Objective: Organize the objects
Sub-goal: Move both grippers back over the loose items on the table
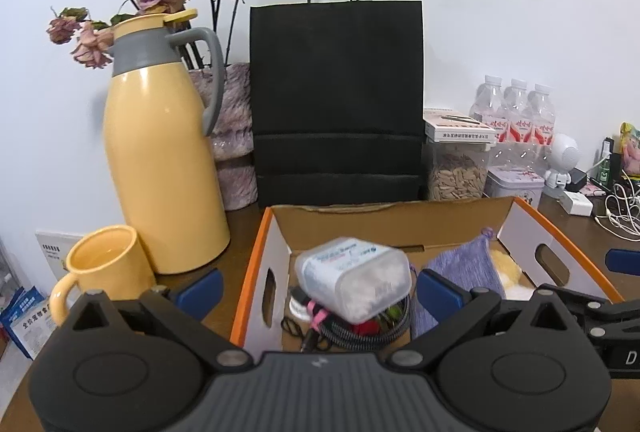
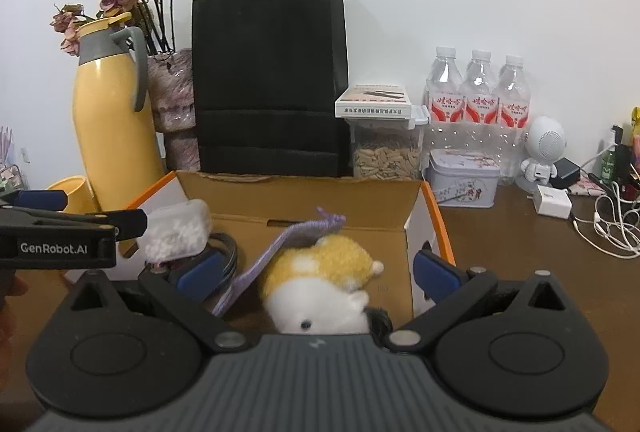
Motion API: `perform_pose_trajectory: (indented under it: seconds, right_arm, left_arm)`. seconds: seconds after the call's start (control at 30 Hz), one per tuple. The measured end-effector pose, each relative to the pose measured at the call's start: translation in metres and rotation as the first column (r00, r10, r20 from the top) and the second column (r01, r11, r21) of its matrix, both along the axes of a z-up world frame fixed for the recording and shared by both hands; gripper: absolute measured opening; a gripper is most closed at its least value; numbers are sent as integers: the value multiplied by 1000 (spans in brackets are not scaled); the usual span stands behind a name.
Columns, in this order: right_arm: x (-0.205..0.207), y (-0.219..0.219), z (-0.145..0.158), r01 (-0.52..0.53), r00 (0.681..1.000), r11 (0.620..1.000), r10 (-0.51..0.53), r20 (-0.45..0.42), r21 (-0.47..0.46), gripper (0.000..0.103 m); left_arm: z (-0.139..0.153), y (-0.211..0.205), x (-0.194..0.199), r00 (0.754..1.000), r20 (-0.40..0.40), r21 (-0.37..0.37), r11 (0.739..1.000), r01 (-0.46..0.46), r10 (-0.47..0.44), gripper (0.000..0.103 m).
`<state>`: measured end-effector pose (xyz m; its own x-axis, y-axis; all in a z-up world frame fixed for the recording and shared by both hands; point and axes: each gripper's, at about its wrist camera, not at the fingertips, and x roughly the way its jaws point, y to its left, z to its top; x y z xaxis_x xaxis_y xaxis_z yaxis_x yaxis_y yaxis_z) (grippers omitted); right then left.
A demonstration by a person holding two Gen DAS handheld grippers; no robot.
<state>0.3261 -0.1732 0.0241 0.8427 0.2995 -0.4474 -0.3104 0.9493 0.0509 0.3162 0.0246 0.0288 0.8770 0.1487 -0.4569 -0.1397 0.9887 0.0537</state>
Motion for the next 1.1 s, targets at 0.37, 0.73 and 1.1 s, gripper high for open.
perform_pose_trajectory:
  seconds: [0.37,0.73,1.1]
  right_arm:
    - [-52,-5,-5,-11,1000,1000,11,-16,-24,103]
    - [-101,-23,-17,-4,999,998,1,-45,-56,103]
    - [-127,-41,-38,7,995,997,-15,-96,-79,103]
  left_arm:
    - [-5,1,-48,999,-44,-12,1000,2,-2,103]
    - [-15,1,-101,997,-78,-10,1000,-2,1,103]
    - [-28,-9,-129,993,-117,-7,1000,11,-12,103]
